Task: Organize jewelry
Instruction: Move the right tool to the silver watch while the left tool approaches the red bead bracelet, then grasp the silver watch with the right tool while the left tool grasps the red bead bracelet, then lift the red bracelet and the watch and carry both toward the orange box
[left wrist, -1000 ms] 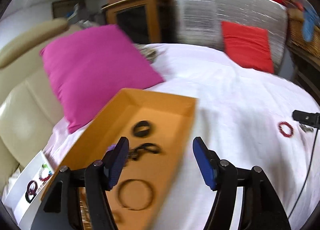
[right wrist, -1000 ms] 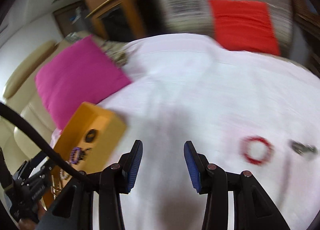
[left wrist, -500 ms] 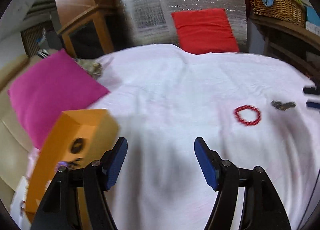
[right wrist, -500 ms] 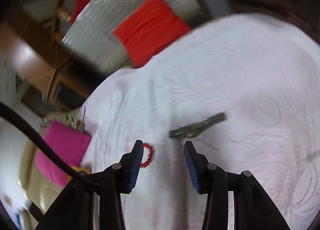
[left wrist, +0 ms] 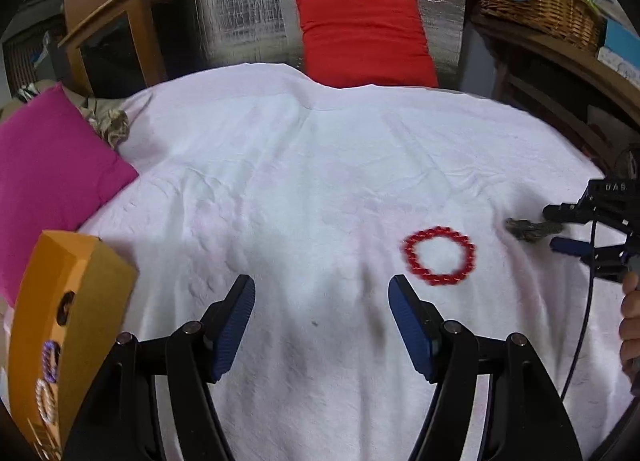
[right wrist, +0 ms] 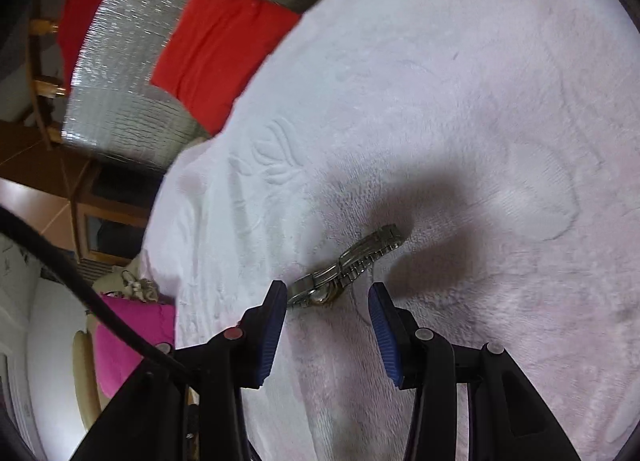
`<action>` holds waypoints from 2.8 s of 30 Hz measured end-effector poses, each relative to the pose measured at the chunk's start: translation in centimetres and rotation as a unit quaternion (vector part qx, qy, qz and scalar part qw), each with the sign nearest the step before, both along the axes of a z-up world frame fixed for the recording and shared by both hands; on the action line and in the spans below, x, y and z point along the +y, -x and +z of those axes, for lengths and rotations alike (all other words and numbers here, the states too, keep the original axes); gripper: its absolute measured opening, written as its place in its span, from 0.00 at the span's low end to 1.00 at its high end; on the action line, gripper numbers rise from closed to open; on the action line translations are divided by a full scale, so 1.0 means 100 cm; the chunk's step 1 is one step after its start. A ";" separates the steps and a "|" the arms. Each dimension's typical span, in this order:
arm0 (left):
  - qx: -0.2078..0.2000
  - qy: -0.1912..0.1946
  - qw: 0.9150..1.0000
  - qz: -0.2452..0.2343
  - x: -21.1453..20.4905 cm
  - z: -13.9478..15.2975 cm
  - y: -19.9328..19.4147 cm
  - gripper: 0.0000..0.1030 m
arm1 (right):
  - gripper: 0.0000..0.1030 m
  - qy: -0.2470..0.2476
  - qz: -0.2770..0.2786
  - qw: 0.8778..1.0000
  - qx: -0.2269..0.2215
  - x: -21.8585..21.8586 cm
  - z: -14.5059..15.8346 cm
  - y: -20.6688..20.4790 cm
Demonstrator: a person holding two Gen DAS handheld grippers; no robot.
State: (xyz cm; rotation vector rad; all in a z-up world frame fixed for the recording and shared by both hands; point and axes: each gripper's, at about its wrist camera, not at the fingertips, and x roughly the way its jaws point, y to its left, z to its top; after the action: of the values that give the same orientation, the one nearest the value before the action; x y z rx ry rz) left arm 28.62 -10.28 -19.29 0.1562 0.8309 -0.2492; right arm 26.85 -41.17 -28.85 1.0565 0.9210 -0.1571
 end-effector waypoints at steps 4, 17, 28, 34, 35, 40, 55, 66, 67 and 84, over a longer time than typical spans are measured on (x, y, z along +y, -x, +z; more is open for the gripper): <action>0.012 -0.005 1.000 -0.003 0.003 -0.010 -0.006 0.68 | 0.50 0.026 -0.019 0.999 0.001 0.001 0.001 -0.015; 0.009 0.022 0.999 -0.039 0.001 -0.015 -0.002 0.68 | 0.13 0.251 0.003 0.967 0.040 0.029 0.006 -0.046; 0.022 0.093 0.990 -0.103 -0.014 -0.019 -0.009 0.68 | 0.03 0.200 -0.006 0.978 -0.053 0.005 0.036 -0.013; 0.030 0.090 0.988 -0.125 -0.039 -0.027 -0.014 0.69 | 0.03 0.169 -0.012 0.982 -0.088 -0.008 0.037 -0.004; 0.037 0.089 0.987 -0.125 -0.045 -0.029 -0.017 0.69 | 0.03 0.164 -0.014 0.982 -0.090 -0.010 0.039 -0.002; 0.054 0.092 0.987 -0.124 -0.059 -0.038 -0.025 0.69 | 0.03 0.152 -0.015 0.985 -0.085 -0.013 0.030 -0.006; 0.042 0.057 0.982 -0.177 -0.086 -0.039 -0.014 0.45 | 0.03 0.121 -0.021 0.991 -0.057 -0.016 0.010 -0.007; 0.070 0.066 0.975 -0.202 -0.092 -0.045 -0.016 0.09 | 0.16 0.127 -0.026 0.991 -0.031 -0.014 0.003 -0.018; 0.072 0.067 0.975 -0.201 -0.090 -0.045 -0.016 0.09 | 0.16 0.141 -0.023 0.989 -0.033 -0.011 0.004 -0.019; 0.022 0.137 0.978 -0.158 -0.012 0.007 -0.013 0.09 | 0.05 0.169 0.026 0.967 -0.187 0.026 0.071 0.000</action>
State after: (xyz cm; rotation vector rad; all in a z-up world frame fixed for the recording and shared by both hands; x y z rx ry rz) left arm 29.88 -11.48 -18.62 0.0216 0.8045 -0.6643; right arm 26.86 -38.54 -21.73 0.7112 0.5536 -0.0625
